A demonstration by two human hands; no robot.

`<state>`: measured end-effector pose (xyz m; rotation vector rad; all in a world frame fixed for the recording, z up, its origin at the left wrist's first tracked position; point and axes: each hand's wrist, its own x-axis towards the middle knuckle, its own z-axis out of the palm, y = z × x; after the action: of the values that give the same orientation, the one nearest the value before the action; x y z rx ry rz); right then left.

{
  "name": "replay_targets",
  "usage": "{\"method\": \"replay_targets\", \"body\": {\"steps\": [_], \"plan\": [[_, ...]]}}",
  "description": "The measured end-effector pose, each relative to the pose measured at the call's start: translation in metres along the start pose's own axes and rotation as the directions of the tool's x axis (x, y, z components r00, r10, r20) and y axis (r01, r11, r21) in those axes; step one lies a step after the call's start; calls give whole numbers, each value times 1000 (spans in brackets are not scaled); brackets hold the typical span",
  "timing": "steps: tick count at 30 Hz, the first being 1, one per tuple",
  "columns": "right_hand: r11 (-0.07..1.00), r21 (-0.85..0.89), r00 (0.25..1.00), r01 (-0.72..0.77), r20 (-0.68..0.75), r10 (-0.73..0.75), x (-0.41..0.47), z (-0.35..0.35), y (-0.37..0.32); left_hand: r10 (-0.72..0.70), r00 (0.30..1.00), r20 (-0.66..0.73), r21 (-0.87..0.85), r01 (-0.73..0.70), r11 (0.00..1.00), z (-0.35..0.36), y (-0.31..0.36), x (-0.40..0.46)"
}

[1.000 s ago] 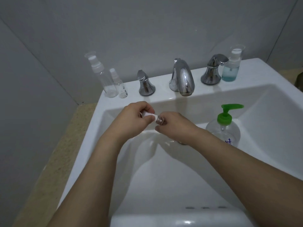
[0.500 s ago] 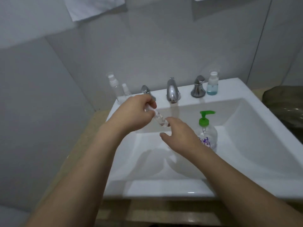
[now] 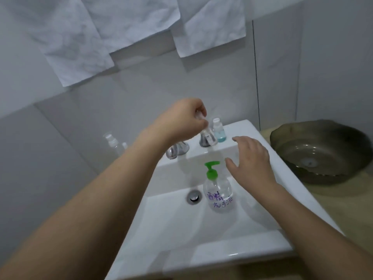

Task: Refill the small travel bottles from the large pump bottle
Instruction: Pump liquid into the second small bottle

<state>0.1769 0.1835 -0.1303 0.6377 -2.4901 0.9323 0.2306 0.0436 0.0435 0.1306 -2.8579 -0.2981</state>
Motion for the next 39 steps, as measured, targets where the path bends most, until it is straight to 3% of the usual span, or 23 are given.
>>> {"method": "replay_targets", "body": {"steps": [6, 10, 15, 23, 27, 32, 36, 39], "plan": [[981, 55, 981, -189, 65, 185, 10, 19, 24, 63, 996, 58, 134, -70, 988, 40, 26, 83], [985, 61, 985, -162, 72, 158, 11, 25, 27, 24, 994, 108, 206, -46, 977, 67, 28, 114], [987, 80, 987, -139, 92, 131, 13, 27, 27, 4, 997, 76, 164, -17, 986, 75, 24, 122], [979, 136, 980, -154, 144, 134, 9, 25, 16, -60, 997, -41, 62, 63, 996, 31, 7, 99], [984, 151, 988, -92, 141, 71, 10, 25, -5, -139, 986, -91, 62, 145, 987, 3, -19, 92], [977, 195, 991, -87, 120, 65, 22, 32, -19, -250, 968, -29, 123, 252, 960, 9, -51, 93], [973, 217, 995, -80, 82, 63, 30, 41, -31, -279, 957, 81, 219, 256, 942, 39, -68, 94], [966, 250, 996, -60, 74, 43, 26, 55, -34, -259, 963, 76, 298, 226, 927, 60, -77, 97]]}}
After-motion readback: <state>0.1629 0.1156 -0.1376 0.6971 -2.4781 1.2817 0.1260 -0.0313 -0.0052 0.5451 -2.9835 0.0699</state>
